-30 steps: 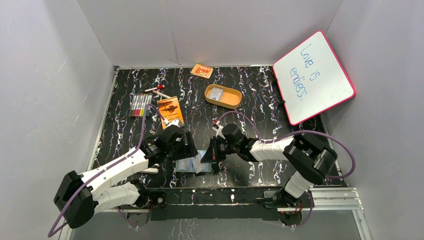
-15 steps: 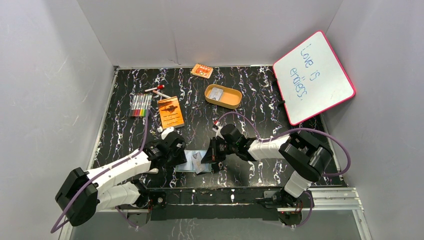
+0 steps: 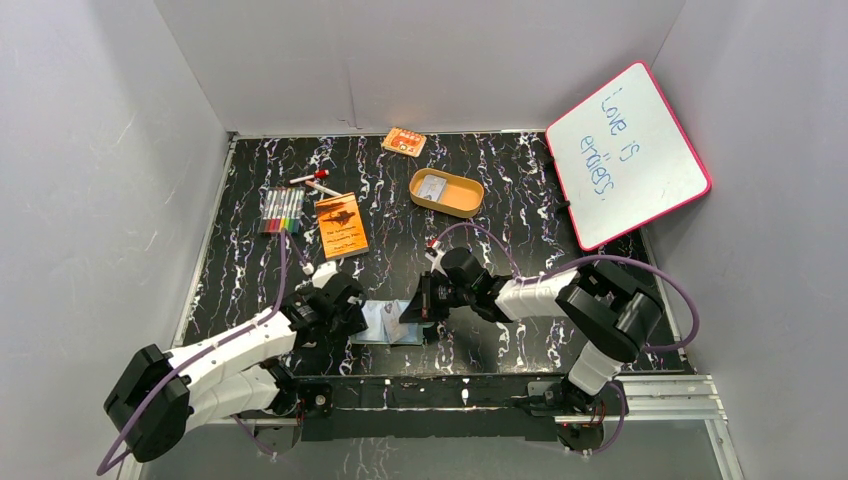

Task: Put the credit cards into the card holder
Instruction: Insert the credit card into the card holder.

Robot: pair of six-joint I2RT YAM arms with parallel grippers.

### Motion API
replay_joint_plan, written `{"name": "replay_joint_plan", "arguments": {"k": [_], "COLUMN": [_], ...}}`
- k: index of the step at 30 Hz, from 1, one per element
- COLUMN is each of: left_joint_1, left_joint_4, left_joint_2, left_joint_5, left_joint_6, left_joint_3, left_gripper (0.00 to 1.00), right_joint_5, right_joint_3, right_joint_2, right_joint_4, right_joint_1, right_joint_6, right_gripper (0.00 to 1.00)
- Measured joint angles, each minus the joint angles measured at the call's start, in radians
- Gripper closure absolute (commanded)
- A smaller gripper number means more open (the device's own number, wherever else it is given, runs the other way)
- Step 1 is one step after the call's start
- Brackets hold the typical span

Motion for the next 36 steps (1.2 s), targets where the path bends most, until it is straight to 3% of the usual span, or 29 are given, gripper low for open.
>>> {"name": "replay_joint_plan", "arguments": {"k": [12, 22, 36], "left_joint_1": [0.0, 0.0, 0.0], "left_joint_4": [0.018, -0.055, -0.103], "left_joint_2": [-0.053, -0.146, -0.117], "left_joint_5": [0.013, -0.018, -0.05], "left_joint_6": [-0.052, -0.087, -0.116], "left_joint_3": [-0.048, -0.051, -0.052], "left_gripper": [0.57, 0.53, 0.72], "right_joint_5": [-0.002, 0.04, 0.053], "right_joint_3": [0.0, -0.054, -0.064], "right_joint_2": [0.074, -0.003, -0.008], "right_joint_4": [0.101, 0.11, 0.102], "right_joint_1": [0.001, 0.005, 0.014], "right_joint_6": [0.091, 0.11, 0.112], "right_gripper": [1.0, 1.0, 1.0]}}
